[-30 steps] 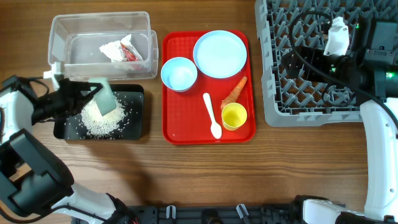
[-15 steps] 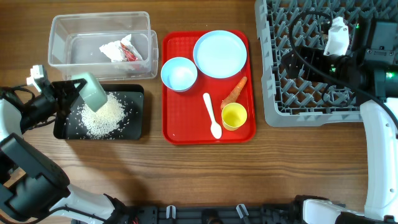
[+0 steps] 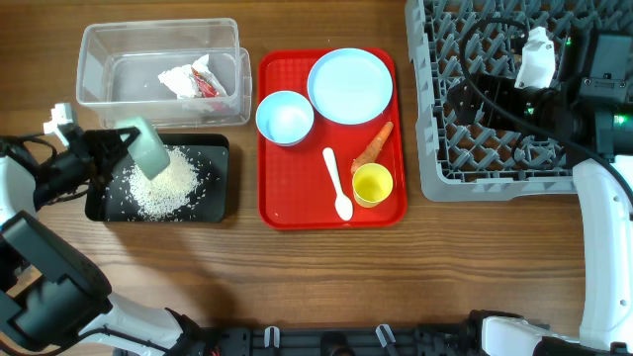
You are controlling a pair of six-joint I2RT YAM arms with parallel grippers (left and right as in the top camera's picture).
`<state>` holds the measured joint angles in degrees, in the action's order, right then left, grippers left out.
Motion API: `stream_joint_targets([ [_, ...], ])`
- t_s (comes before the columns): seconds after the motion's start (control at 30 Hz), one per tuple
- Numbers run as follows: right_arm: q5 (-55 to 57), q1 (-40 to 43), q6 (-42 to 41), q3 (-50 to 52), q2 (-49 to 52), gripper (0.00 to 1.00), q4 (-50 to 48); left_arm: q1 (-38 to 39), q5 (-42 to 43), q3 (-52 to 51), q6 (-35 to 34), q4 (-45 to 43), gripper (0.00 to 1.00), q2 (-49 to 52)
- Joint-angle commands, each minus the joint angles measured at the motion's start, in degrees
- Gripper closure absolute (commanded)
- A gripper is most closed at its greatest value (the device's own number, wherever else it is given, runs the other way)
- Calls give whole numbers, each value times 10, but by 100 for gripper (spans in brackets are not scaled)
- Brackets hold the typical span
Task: Sort waste into correct bins and load items into the dishwasher rack
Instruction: 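Tilt and shake the green bowl to dump the brown scrap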
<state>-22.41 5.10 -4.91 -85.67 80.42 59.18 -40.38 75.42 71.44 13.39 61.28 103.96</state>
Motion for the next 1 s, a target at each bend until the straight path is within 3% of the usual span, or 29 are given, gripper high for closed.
stream_joint_targets([
  [0.0,6,2,4,-9,4,0,0,27,-49,8,50,-2,96,3],
  [0.3,17,2,4,-9,4,0,9,113,-25,8,44,45,96,3],
  [0.4,19,2,4,-9,4,0,9,110,-107,8,-104,-1,96,4],
  [0.47,19,2,4,-9,4,0,9,109,-95,8,-139,-18,96,4],
  [0.6,19,2,5,-9,4,0,13,109,33,8,-119,-23,96,4],
  [0.73,19,2,5,-9,4,0,13,106,-15,8,-127,-33,96,4],
  [0.87,21,2,8,-9,4,0,13,106,114,8,-61,15,96,3],
  [0.97,21,2,9,-9,4,0,13,105,150,8,-66,20,96,3],
])
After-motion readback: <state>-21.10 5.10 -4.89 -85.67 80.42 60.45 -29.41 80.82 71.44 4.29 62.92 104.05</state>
